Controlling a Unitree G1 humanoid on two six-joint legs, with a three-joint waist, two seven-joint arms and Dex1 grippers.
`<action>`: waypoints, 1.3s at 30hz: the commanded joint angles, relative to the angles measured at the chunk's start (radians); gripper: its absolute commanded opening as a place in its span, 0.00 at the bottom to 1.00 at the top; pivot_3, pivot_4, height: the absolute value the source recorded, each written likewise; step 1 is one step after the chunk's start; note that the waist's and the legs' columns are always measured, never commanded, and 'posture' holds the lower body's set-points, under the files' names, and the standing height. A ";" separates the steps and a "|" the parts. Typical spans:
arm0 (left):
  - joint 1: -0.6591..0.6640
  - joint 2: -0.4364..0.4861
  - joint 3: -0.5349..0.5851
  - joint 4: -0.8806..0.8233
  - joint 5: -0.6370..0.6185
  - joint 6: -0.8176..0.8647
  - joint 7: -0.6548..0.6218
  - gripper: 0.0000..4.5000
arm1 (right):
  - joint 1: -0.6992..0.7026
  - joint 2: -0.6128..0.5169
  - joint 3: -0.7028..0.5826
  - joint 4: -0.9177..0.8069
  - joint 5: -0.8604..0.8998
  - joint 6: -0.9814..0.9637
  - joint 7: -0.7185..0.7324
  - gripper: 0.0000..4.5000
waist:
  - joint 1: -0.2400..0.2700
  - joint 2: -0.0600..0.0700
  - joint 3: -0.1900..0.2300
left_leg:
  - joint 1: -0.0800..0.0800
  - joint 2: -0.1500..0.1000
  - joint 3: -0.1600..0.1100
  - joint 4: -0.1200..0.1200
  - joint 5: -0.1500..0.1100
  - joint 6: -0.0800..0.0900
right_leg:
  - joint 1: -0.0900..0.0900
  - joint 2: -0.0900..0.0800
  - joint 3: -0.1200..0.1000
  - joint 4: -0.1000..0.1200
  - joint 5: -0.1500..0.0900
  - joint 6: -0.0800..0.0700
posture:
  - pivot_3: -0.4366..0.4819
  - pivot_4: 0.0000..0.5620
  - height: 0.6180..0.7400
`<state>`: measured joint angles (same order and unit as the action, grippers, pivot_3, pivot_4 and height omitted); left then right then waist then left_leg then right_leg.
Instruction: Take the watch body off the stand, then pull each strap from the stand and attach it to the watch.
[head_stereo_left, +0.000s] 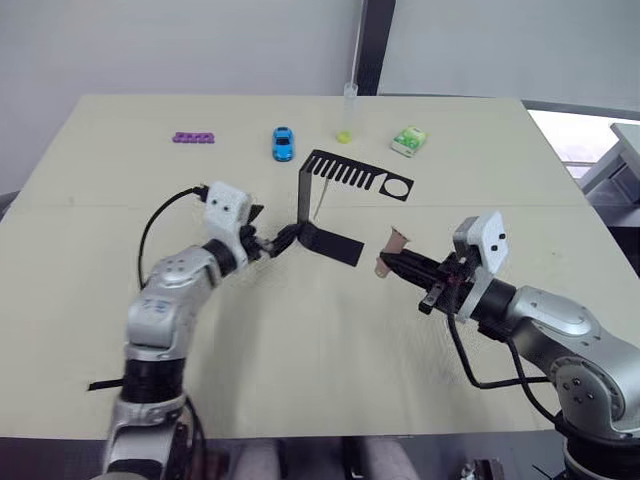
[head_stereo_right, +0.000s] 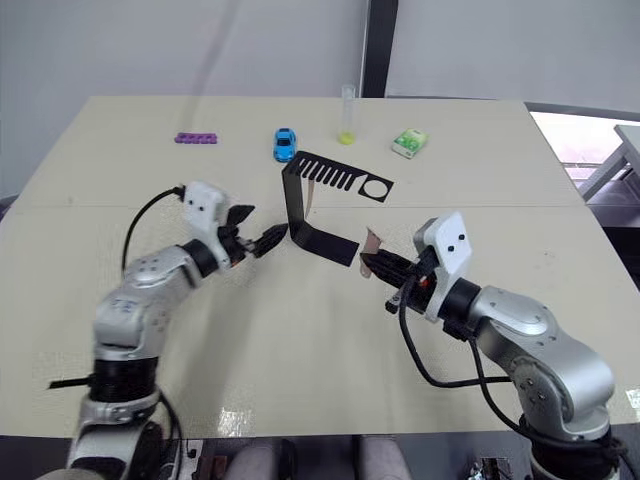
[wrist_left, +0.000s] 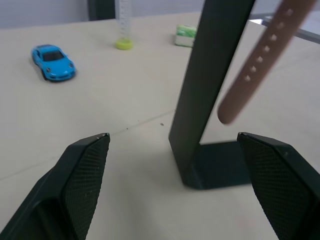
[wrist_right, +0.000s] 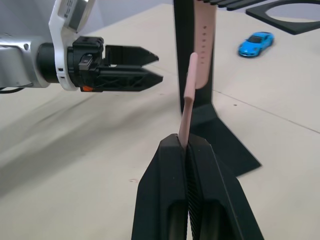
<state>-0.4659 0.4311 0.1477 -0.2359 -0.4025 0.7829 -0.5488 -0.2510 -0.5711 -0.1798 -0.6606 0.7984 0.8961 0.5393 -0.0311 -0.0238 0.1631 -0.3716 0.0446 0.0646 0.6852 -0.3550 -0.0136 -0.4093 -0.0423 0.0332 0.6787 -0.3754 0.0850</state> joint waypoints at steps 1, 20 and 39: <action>-0.003 0.076 0.037 -0.081 -0.193 0.075 -0.197 0.99 | -0.018 -0.031 -0.040 0.013 0.136 0.024 0.082 0.00 | 0.001 0.000 0.000 | 0.000 0.000 0.000 0.000 0.000 0.000 | 0.000 0.000 0.000 0.000 0.000 0.000 | 0.48 0.27 1.00; -0.168 -0.043 -0.088 0.026 -0.478 0.170 -0.344 0.48 | -0.194 -0.095 0.043 0.150 0.356 0.103 0.160 0.00 | 0.000 0.000 0.000 | 0.000 0.000 -0.002 0.001 0.000 0.001 | 0.002 0.000 0.000 -0.002 0.000 0.000 | 0.48 0.27 1.00; -0.199 -0.086 -0.127 0.038 -0.481 0.164 -0.327 0.20 | -0.210 -0.088 0.056 0.159 0.348 0.094 0.149 0.00 | 0.000 0.000 0.000 | -0.001 0.000 -0.002 0.001 0.000 0.001 | 0.001 0.000 0.000 -0.002 0.000 0.000 | 0.48 0.27 1.00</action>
<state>-0.6506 0.3368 0.0114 -0.1787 -0.8621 0.9500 -0.8740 -0.4469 -0.6572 -0.1137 -0.4936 1.1292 1.0050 0.6805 -0.0312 -0.0237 0.1633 -0.3723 0.0442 0.0622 0.6863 -0.3550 -0.0127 -0.4079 -0.0425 0.0329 0.6767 -0.3754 0.0851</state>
